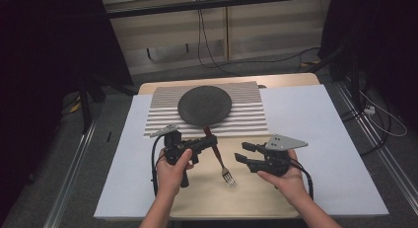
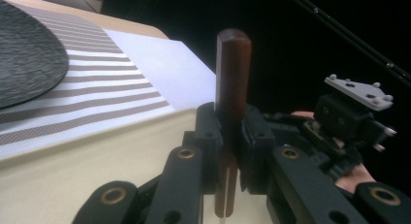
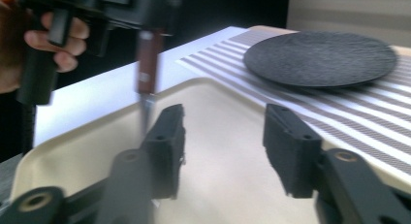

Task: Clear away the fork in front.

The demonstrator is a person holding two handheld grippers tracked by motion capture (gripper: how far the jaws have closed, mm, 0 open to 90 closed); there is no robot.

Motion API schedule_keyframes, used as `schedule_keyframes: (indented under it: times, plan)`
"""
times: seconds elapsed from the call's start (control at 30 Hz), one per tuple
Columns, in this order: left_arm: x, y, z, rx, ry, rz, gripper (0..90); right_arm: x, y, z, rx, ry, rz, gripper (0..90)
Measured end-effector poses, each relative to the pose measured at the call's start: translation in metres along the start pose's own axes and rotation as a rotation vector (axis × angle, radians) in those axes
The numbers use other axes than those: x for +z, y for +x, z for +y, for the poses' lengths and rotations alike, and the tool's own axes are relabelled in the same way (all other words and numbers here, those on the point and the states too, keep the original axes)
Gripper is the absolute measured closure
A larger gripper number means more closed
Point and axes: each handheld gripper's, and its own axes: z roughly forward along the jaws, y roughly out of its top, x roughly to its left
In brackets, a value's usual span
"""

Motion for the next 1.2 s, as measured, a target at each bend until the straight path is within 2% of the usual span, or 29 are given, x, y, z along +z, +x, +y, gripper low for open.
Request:
schedule_keyframes:
  times: [0.2, 0.33, 0.53, 0.63, 0.77, 0.83, 0.87, 0.93, 1.03, 1.2]
  plan:
    - [-0.019, 0.007, 0.002, 0.006, 0.024, 0.016, 80.6, -0.016, -0.009, -0.005, 0.007, 0.005, -0.065, 31.3]
    - [-0.030, 0.011, 0.002, 0.003, 0.041, 0.021, 80.7, -0.027, -0.014, -0.008, 0.010, 0.002, -0.103, 26.2]
    - [-0.044, 0.017, 0.001, 0.004, 0.088, 0.042, 80.7, -0.041, -0.019, -0.012, 0.004, 0.002, -0.128, 23.0]
    - [-0.050, 0.022, 0.001, -0.010, 0.095, 0.050, 80.7, -0.045, -0.021, -0.014, 0.009, 0.001, -0.139, 21.9]
    - [-0.055, 0.031, -0.001, -0.026, 0.145, 0.056, 80.7, -0.046, -0.023, -0.017, 0.023, -0.005, -0.139, 21.1]
    - [-0.055, 0.034, -0.003, -0.034, 0.137, 0.060, 80.6, -0.045, -0.023, -0.018, 0.035, -0.008, -0.137, 20.8]
    - [-0.054, 0.035, -0.003, -0.022, 0.137, 0.067, 80.4, -0.045, -0.024, -0.018, 0.036, -0.011, -0.135, 20.7]
    - [-0.052, 0.037, -0.004, 0.016, 0.136, 0.119, 78.8, -0.046, -0.024, -0.018, 0.036, -0.018, -0.137, 20.1]
    - [-0.047, 0.043, -0.009, 0.060, 0.127, 0.169, 75.9, -0.048, -0.025, -0.019, 0.041, -0.025, -0.144, 19.7]
    - [-0.037, 0.050, -0.015, 0.118, 0.147, 0.214, 71.3, -0.049, -0.026, -0.021, 0.045, -0.028, -0.148, 19.1]
